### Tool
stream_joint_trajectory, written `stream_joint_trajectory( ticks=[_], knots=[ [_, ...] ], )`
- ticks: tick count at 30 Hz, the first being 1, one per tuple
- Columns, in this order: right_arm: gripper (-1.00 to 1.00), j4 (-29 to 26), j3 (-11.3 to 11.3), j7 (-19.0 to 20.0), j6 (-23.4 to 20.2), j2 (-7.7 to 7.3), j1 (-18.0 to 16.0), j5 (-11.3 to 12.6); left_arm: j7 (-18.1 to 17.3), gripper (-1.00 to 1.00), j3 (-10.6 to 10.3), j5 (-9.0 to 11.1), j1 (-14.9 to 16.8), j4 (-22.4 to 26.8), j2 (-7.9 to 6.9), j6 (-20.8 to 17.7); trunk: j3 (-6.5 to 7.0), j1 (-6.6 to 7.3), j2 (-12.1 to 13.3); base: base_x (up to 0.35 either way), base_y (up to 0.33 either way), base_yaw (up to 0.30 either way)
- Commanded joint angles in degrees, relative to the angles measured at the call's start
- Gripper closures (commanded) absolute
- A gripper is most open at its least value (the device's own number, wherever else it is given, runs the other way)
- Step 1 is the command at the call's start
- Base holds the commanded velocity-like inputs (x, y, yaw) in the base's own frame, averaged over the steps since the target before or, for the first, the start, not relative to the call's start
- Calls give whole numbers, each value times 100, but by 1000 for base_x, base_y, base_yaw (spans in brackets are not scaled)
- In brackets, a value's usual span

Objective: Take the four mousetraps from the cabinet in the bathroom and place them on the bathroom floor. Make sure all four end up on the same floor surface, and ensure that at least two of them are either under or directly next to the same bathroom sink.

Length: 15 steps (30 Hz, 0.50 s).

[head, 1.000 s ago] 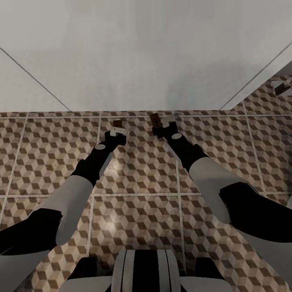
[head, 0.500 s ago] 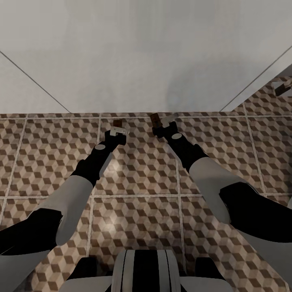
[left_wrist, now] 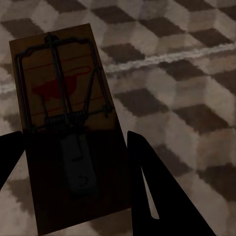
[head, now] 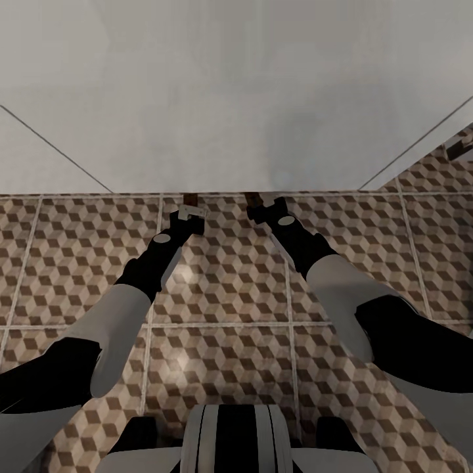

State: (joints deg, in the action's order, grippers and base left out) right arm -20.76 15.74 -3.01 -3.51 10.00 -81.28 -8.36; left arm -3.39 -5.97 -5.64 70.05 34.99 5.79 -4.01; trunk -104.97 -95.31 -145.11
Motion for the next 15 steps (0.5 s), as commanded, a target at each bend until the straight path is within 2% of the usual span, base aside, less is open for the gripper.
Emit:
stream_joint_trajectory(
  ticks=[1,8,15],
  knots=[
    [100,-5,19,-30,-36,0,-1,-43,-13,100,8,-70,0,11,1,-29,-3,0,-1,19,0,0],
    [100,242,17,-24,59,0,-1,-25,-13,100,8,-69,0,3,1,-29,-3,0,-1,5,0,0],
    [100,432,16,-24,351,0,-1,191,-13,100,8,-69,0,-33,1,-27,-3,0,-1,0,0,0]
  ],
)
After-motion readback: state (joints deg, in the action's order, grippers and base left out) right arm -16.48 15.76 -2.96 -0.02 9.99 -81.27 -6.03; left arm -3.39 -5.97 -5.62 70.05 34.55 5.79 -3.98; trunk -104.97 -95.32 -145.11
